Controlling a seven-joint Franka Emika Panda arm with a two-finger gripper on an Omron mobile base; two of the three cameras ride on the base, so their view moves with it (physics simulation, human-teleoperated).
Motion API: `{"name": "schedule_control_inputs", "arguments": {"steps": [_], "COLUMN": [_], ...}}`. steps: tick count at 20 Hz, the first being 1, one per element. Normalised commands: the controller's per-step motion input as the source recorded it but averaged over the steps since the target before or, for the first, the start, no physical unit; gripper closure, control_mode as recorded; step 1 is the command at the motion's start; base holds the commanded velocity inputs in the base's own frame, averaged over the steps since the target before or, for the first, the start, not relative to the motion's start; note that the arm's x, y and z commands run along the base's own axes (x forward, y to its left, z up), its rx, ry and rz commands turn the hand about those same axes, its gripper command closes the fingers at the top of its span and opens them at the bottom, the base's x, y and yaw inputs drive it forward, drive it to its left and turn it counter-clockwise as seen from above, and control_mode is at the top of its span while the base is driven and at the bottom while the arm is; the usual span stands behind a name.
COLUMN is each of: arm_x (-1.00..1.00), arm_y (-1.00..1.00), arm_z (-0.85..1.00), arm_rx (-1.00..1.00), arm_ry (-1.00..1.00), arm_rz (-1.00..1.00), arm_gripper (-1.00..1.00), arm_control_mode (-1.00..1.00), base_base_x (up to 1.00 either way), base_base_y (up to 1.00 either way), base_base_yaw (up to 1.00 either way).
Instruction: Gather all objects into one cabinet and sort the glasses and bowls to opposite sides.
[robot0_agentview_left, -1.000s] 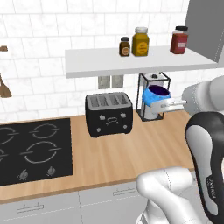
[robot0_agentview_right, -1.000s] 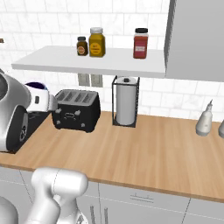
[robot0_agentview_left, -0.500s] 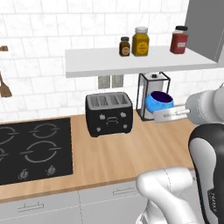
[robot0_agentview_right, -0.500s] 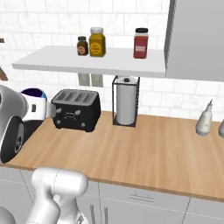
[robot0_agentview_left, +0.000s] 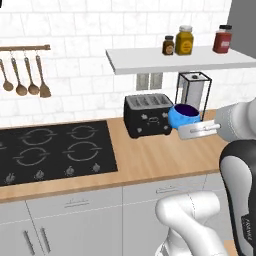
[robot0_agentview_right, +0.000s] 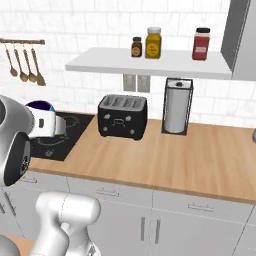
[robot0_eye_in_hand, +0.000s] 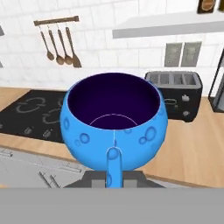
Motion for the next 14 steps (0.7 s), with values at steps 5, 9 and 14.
{"name": "schedule_control_inputs", "arguments": {"steps": [5,9,14], "arm_x": [0.0,0.0,0.0], "arm_y": [0.0,0.0,0.0], "arm_z": [0.0,0.0,0.0], "arm_rx": [0.0,0.0,0.0], "arm_ry": [0.0,0.0,0.0], "arm_rz": [0.0,0.0,0.0], "arm_gripper": [1.0,1.0,1.0], "arm_control_mode": [1.0,1.0,1.0], "base_base_x": [-0.14,0.0,-0.06], "base_base_y": [1.0,1.0,1.0], "base_base_yaw": [0.0,0.0,0.0]}}
